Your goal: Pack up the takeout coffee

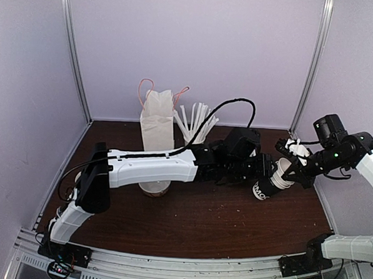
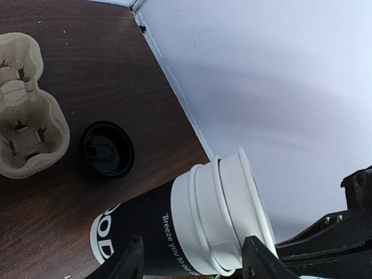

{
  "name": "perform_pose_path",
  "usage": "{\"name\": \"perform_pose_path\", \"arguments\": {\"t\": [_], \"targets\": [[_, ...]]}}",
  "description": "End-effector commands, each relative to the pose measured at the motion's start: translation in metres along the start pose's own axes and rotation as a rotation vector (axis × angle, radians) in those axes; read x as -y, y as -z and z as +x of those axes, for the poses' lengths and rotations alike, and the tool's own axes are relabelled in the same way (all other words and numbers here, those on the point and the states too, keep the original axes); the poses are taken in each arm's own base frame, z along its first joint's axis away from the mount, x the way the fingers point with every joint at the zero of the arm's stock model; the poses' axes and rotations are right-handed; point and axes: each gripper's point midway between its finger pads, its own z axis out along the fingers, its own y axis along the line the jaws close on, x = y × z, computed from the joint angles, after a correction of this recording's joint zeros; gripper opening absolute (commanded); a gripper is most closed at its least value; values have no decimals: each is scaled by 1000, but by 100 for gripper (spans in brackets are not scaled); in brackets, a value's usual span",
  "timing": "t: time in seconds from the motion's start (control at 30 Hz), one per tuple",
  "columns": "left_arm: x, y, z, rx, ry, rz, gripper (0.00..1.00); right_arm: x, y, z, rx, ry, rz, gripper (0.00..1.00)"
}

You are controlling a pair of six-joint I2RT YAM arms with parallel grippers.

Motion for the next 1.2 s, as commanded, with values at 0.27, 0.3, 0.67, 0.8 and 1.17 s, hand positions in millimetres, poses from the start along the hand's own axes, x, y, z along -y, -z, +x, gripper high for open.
{"name": "perform_pose_path", "arguments": {"t": [0.27,0.3,0.67,0.8,1.17], "targets": [[-46,-21,20,-52,94,-94,57,5,14,-16,49,79,45,0],[-46,-20,19,-49,90,-97,57,6,14,-15,43,82,50,0],[-31,-3,1,7,8,-61,58,10,14,-14,7,95,52,0],[-22,14,-11,27,-77,-65,61,11,35,-25,26,107,82,0],[-57,40,26,-102,-458,-108,69,15,62,-32,31,118,140,0]]}}
